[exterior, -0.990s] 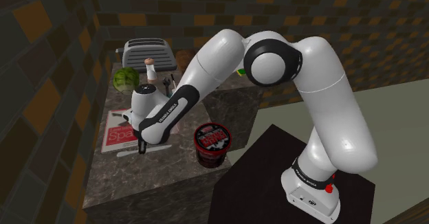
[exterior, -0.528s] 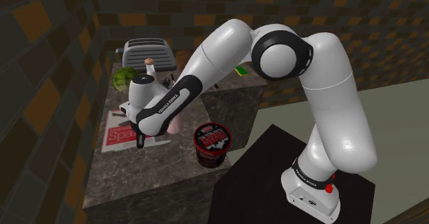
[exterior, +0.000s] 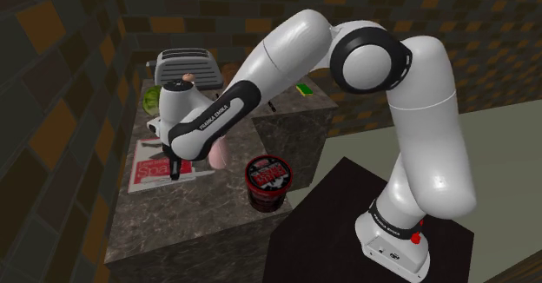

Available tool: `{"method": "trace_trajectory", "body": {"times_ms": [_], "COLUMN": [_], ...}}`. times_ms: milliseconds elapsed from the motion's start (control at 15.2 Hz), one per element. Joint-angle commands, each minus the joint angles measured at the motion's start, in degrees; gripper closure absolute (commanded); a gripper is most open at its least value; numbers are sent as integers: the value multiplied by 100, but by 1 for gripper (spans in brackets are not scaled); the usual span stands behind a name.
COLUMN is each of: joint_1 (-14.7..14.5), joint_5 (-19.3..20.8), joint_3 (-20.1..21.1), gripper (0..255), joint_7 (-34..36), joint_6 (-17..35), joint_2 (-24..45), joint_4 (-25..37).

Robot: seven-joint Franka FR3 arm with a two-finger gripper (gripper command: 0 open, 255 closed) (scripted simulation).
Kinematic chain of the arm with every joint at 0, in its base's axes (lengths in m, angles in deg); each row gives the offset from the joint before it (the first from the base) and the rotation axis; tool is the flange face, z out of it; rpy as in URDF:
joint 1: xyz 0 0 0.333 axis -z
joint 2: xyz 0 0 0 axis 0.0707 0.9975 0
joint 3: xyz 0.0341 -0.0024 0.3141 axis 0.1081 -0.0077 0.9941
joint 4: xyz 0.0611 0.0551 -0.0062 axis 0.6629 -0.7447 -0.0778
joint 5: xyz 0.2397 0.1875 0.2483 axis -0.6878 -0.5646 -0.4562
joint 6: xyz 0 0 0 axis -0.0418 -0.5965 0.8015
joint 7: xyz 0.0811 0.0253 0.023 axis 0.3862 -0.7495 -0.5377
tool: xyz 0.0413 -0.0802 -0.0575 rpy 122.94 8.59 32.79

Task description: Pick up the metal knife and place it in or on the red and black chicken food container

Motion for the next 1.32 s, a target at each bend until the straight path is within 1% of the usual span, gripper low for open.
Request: {"method": "trace_trajectory", "body": {"times_ms": [0, 1122, 1254], "joint_1": [3, 67, 182], "joint_5": [-13, -115, -215], "joint_3": [14, 91, 120], "gripper": [255, 255, 255], "joint_7": [8, -4, -133], "joint_6": [-103, -1042, -834], "joint_2": [-129, -891, -1307], "joint_4": [-27, 154, -472]}}
